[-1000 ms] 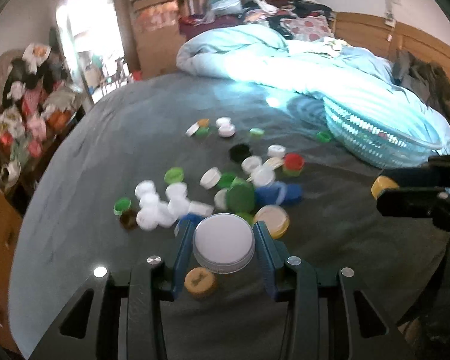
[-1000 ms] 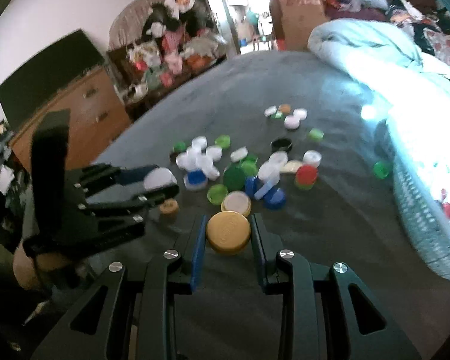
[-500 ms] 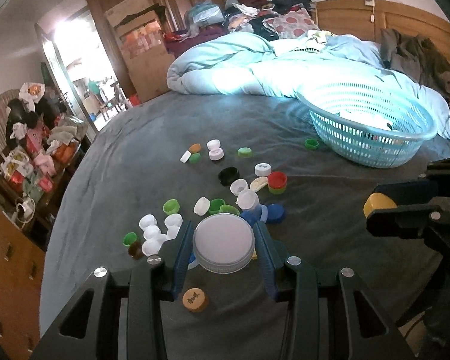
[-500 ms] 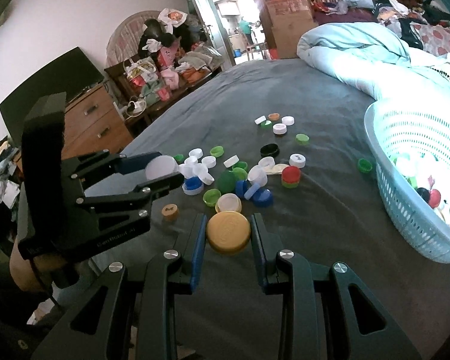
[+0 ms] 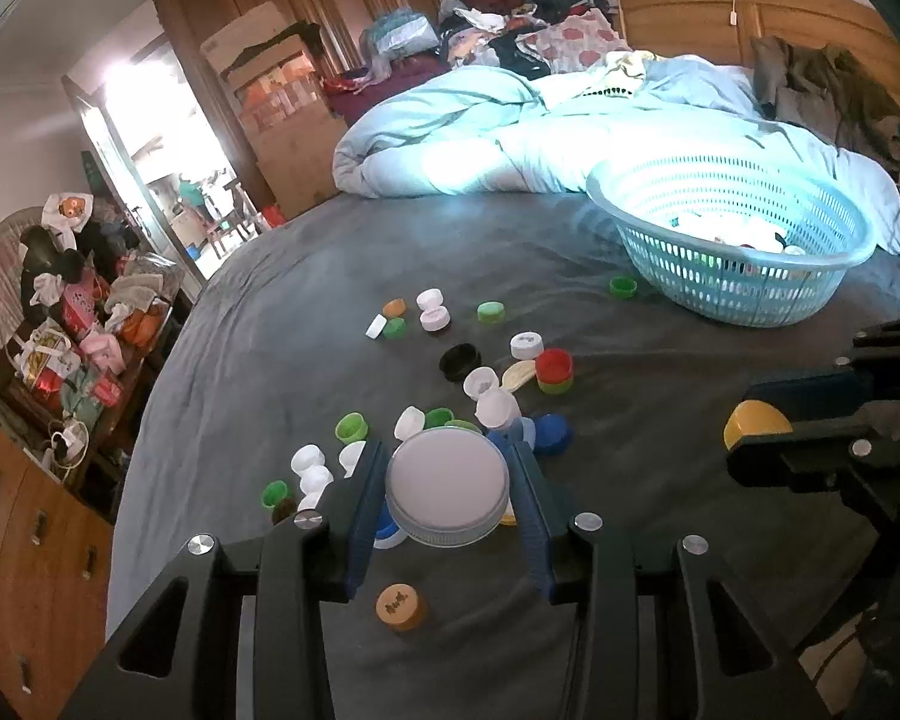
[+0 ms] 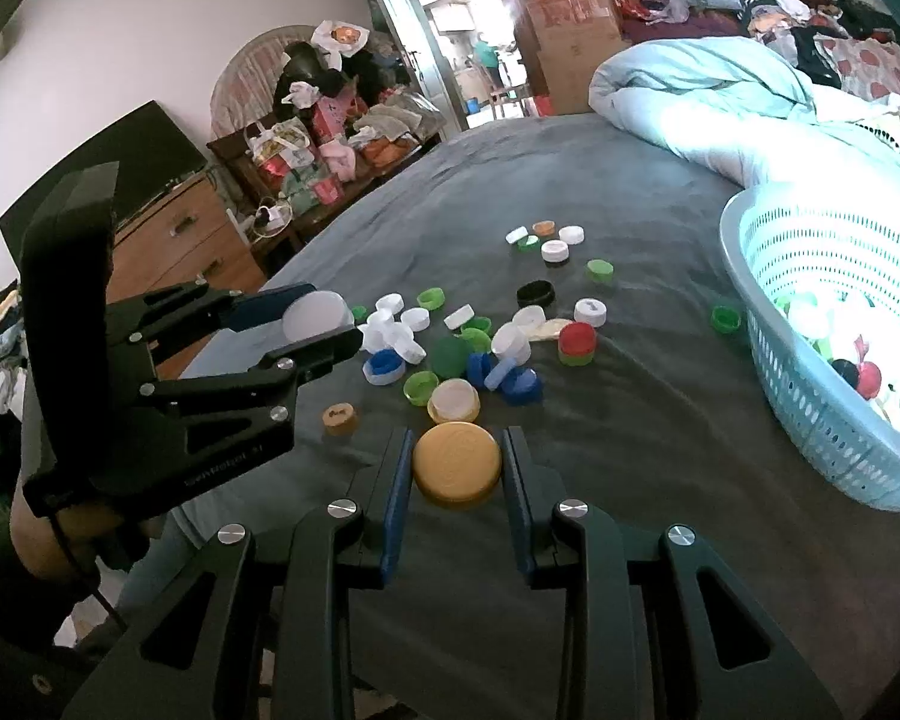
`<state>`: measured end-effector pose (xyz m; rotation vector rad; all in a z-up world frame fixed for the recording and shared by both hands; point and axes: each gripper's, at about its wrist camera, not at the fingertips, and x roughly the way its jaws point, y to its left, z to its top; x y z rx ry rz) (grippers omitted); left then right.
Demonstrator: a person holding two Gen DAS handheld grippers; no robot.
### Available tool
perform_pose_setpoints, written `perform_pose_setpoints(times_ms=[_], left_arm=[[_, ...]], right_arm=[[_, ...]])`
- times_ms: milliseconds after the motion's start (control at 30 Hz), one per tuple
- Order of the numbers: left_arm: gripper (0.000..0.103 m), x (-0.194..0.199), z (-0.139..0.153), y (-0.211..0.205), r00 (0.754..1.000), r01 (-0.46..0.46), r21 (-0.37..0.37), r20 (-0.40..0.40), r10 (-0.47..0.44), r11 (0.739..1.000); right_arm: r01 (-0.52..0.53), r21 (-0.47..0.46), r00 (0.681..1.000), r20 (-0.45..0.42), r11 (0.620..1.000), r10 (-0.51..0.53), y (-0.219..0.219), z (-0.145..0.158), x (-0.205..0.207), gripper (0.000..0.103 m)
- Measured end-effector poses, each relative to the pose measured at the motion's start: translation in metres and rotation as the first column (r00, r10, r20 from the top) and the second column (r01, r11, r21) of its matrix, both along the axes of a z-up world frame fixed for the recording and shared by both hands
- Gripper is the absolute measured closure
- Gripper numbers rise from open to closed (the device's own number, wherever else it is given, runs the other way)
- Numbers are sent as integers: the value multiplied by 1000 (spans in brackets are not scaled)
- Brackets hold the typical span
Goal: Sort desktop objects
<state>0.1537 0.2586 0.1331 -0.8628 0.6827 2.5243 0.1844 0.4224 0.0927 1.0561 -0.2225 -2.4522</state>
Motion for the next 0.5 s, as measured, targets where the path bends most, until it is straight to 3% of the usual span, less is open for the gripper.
perform_pose_setpoints(times_ms=[500], left_arm=[[58, 0, -7, 6, 1000, -2, -22, 4, 2, 1000]], right_arm=[[1, -18, 999, 50, 1000, 0, 4, -16, -2, 77]])
